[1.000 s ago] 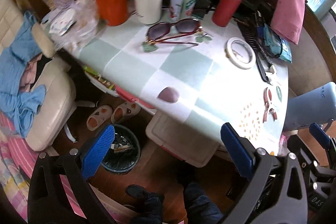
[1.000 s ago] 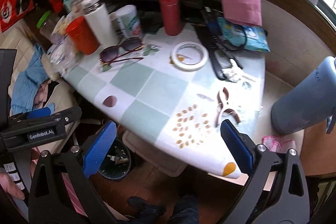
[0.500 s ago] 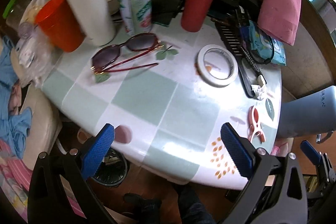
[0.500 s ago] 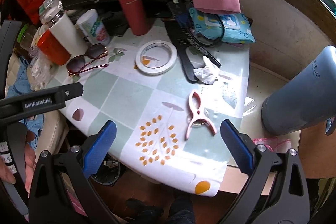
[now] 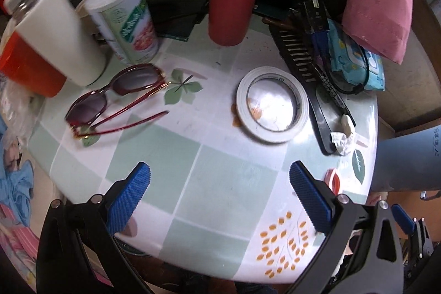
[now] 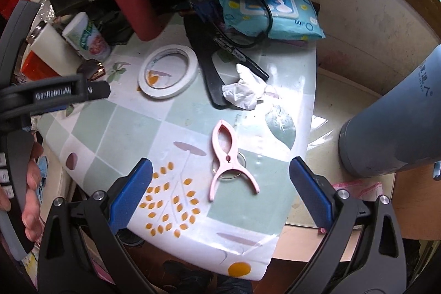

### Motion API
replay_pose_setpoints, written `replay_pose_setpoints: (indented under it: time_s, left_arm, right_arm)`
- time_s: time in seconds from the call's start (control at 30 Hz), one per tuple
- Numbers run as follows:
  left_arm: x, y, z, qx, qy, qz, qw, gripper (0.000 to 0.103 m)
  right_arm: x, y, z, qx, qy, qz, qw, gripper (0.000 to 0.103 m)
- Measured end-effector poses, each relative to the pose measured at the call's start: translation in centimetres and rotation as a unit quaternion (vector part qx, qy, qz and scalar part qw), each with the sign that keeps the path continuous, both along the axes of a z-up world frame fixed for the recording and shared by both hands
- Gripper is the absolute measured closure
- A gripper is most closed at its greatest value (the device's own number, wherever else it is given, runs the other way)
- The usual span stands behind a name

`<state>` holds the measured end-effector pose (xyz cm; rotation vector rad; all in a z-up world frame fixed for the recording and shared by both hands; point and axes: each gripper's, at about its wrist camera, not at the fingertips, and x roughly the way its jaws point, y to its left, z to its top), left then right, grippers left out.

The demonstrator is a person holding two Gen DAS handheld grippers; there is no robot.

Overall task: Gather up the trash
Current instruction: 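Lower the left tool to the white tape roll while the right tool approaches the pink clip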

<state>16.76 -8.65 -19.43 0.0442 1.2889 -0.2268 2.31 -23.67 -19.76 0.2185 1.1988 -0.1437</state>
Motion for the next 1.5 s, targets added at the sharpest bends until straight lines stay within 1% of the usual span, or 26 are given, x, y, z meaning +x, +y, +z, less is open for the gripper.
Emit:
replay_pose_setpoints:
  time_s: [0.2, 0.5, 0.77, 1.0, 1.23, 1.5]
  left_arm:
    - [1.6, -1.7, -1.1, -0.001, 0.007, -0.011, 0.9999, 0.005]
    - [3.1, -3.8, -2.5, 0.006, 0.017, -0.029, 0.9994, 0.005]
    - [4.2, -4.6, -3.8, 0.014, 0.027, -0.038, 0.9988, 0.005]
    - [5.2, -5.4, -5.0, 0.016, 0.039, -0.044, 0.9982, 0.005]
    - [6.1, -6.3, -6.6, 0.021, 0.052, -0.058, 0.9967, 0.005]
    - [8.3, -6.3, -8.2, 0.028, 0.058, -0.061, 0.9961, 0.005]
  right_arm:
    - [1.3, -0.9, -1.5, 0.004, 0.011, -0.004, 1.000, 0.005]
    - [2.7, -1.5, -2.5, 0.009, 0.018, -0.014, 1.000, 0.005]
    - [3.1, -1.6, -4.0, 0.013, 0.032, -0.023, 0.999, 0.005]
    - [3.6, -1.4, -5.0, 0.002, 0.044, -0.025, 0.999, 0.005]
    - [4.2, -1.4, -5.9, -0.001, 0.056, -0.039, 0.998, 0.005]
    - [4.6, -1.1, -6.7, -0.004, 0.065, -0.051, 0.997, 0.005]
